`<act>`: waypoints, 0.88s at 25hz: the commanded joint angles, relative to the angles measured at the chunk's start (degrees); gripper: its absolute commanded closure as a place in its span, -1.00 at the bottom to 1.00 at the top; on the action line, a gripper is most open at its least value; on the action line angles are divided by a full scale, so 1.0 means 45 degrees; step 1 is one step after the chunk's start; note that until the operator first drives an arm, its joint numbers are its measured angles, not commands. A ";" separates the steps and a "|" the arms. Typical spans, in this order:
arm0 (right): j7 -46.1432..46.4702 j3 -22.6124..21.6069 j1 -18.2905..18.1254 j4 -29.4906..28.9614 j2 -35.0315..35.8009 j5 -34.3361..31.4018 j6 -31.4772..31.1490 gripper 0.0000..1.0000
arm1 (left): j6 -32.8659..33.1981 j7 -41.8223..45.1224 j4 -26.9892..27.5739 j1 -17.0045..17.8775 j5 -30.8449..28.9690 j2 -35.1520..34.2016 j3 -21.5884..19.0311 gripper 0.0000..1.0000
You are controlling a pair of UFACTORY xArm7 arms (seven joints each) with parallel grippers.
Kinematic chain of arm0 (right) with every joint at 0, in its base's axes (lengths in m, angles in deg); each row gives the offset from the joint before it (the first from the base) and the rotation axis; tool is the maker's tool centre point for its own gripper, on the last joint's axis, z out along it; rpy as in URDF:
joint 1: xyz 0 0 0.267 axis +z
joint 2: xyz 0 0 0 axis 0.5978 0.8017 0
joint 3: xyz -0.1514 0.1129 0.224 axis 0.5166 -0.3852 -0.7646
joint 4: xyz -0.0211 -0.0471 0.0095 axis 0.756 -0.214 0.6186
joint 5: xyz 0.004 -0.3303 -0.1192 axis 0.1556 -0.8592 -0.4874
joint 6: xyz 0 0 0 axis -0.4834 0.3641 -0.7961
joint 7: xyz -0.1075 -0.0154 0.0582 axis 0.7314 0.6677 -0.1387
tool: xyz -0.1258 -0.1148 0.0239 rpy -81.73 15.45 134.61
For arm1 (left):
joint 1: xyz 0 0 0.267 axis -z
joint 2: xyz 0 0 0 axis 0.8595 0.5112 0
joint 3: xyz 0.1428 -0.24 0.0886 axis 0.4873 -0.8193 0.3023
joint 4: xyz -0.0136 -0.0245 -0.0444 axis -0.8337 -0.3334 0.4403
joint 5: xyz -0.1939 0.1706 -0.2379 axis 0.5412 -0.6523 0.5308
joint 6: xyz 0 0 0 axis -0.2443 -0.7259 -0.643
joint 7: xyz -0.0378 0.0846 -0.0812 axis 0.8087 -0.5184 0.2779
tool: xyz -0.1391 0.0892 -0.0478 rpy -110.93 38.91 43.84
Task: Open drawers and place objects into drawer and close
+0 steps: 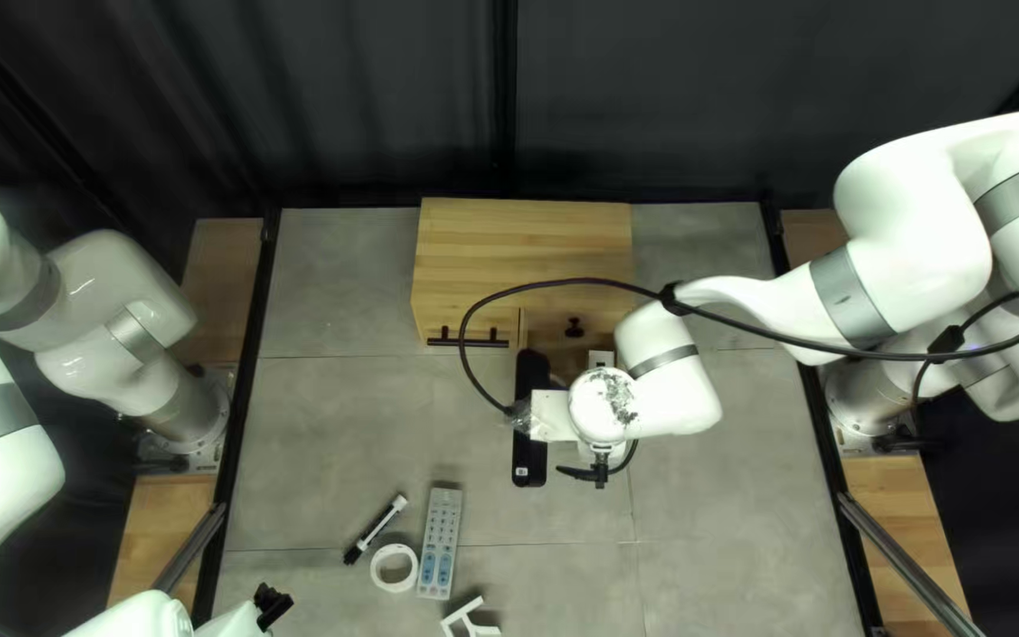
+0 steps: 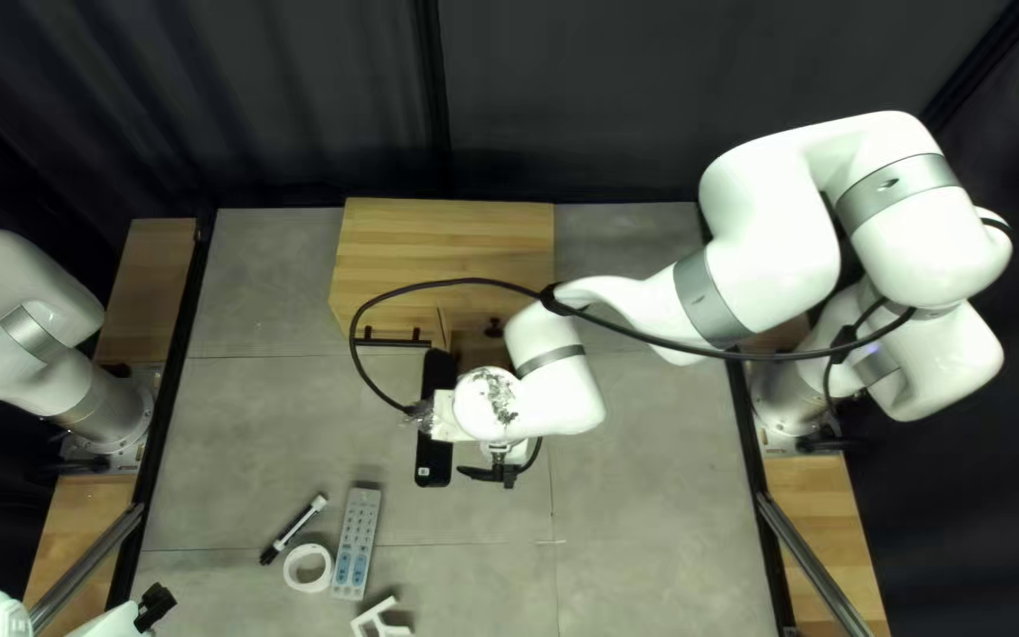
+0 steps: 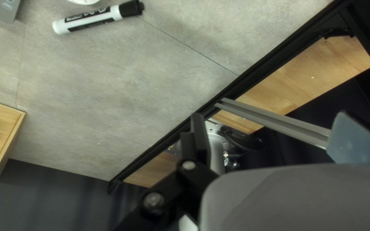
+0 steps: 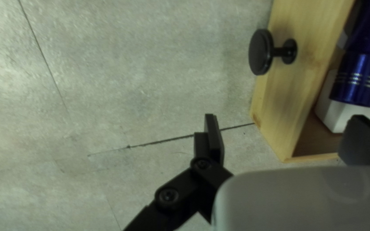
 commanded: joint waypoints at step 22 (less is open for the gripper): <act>0.0898 -0.0287 -0.0180 0.0392 0.0128 0.0671 0.1210 -1.00 | 0.0000 0.0000 0.0000 0.0000 0.0000 0.0000 0.0000 -1.00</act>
